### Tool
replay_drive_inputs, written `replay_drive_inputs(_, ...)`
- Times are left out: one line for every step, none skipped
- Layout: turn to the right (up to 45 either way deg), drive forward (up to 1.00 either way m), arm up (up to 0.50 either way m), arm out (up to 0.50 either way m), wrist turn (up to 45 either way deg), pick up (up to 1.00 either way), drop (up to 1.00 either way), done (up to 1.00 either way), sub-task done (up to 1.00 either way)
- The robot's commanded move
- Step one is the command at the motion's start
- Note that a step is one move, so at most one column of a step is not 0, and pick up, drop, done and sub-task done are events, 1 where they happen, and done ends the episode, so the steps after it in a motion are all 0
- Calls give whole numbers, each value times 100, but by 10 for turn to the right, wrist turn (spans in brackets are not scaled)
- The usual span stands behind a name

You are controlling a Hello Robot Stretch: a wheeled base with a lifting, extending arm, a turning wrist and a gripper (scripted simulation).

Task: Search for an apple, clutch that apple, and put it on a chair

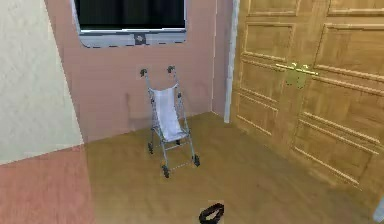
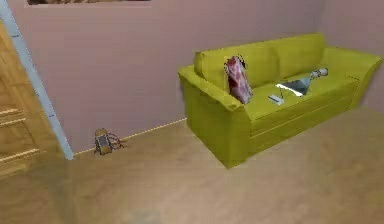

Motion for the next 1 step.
replay_drive_inputs(-450,0,0,0,0,0,0,0,0)
